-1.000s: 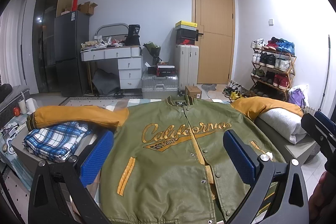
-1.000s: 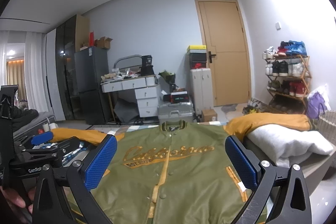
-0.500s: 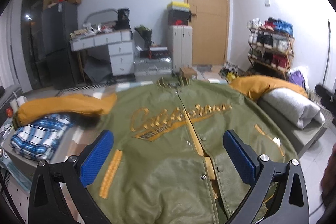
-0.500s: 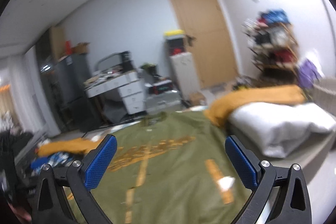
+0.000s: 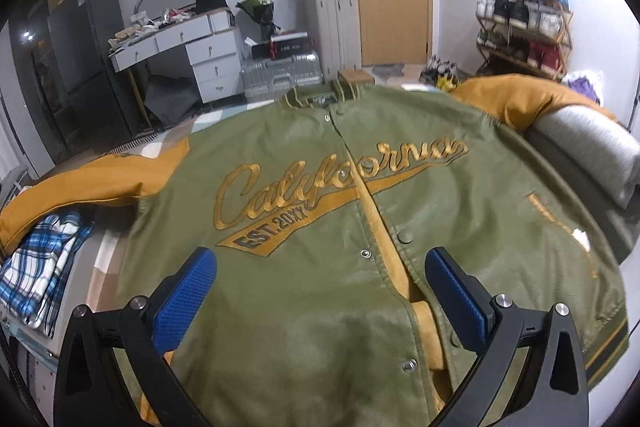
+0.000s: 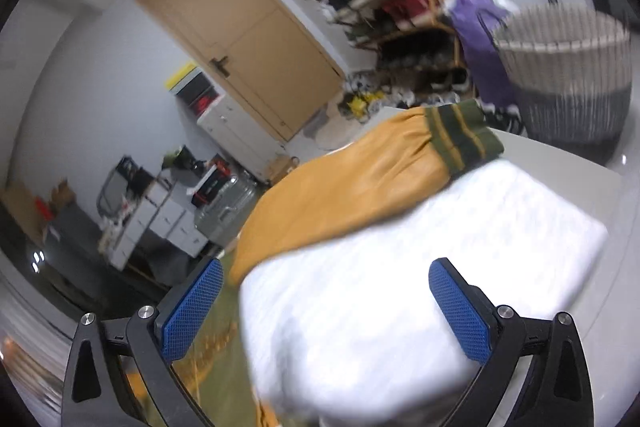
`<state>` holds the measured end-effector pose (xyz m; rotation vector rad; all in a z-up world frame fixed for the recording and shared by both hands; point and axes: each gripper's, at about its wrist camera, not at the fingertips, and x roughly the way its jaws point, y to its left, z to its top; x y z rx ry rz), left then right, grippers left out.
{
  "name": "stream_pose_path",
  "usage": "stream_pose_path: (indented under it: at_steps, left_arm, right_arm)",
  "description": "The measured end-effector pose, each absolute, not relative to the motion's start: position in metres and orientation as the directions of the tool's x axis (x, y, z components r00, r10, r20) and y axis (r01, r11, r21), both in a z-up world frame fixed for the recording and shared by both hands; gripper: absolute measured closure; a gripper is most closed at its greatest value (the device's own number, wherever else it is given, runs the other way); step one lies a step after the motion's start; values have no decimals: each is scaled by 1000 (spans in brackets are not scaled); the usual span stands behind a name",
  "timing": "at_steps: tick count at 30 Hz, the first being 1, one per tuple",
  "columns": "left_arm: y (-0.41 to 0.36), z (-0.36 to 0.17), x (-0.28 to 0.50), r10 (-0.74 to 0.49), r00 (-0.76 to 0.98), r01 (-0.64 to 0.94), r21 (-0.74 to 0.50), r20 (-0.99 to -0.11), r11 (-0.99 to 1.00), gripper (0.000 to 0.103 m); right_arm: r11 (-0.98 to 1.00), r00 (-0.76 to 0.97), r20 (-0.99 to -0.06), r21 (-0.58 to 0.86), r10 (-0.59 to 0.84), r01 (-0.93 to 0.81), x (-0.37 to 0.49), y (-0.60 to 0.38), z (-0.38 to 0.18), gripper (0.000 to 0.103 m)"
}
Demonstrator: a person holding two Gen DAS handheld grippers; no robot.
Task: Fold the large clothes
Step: 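Grasp the yellow sleeve's ribbed cuff with the right gripper and lift it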
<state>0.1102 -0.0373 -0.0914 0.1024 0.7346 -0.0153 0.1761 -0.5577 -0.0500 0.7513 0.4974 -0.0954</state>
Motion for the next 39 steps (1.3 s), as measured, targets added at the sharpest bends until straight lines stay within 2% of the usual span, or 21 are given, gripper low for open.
stream_pose_path:
  at_steps: [2,5,6,7,9,13,14,15,16,17,18,19,20,26,31,34,39]
  left_arm:
    - [-41,-96,116,26,731,52,93,-682,994,1]
    - [-46,-99,119,31,718,62,109,-696,992,1]
    - [-48,-99,121,34,717,63,113,-696,992,1]
    - [-48,-101,122,35,716,65,117,-697,991,1]
    - [-49,-103,123,39,709,68,123,-704,990,1]
    - [-49,-108,126,45,687,69,127,-725,990,1]
    - [-49,-108,126,43,684,70,125,-729,990,1]
    - [-47,-108,126,42,681,72,124,-731,990,1]
    - [-48,-108,126,42,681,73,125,-731,989,1]
    - [-48,-107,123,43,682,74,127,-730,989,1]
    - [-48,-106,123,44,684,74,129,-728,989,1]
    - [-48,-104,121,44,688,74,130,-725,989,1]
    - [-47,-102,123,45,691,72,131,-721,989,1]
    - [-36,-92,121,50,711,49,120,-701,991,1]
    - [-16,-87,116,57,723,11,94,-688,996,1]
    - [-3,-86,112,53,729,-12,65,-682,998,1]
    - [19,-88,106,44,732,-45,15,-679,999,1]
  right_arm:
    - [704,876,-478,645,70,296,193,-588,-57,0]
    - [671,826,-562,625,31,400,217,-628,-70,0]
    - [651,812,-583,629,33,425,221,-636,-75,7]
    - [629,809,-585,646,46,432,223,-644,-81,9]
    - [608,796,-602,655,61,449,232,-653,-87,9]
    - [601,776,-629,636,41,484,245,-666,-92,16]
    - [608,766,-642,619,27,497,249,-668,-92,23]
    - [613,759,-651,604,9,510,249,-668,-92,36]
    - [621,755,-656,590,-5,516,253,-666,-90,41]
    - [639,748,-663,565,-24,521,254,-666,-86,53]
    - [653,744,-666,538,-59,533,256,-664,-81,77]
    - [666,738,-669,513,-85,542,256,-660,-77,86]
    - [693,752,-653,498,-96,521,256,-657,-67,90]
    - [781,789,-579,389,-204,488,261,-628,-3,93]
    - [828,848,-482,367,-221,424,271,-592,61,93]
    - [862,886,-428,365,-180,352,278,-552,102,93]
    - [941,940,-340,313,-18,131,289,-433,160,93]
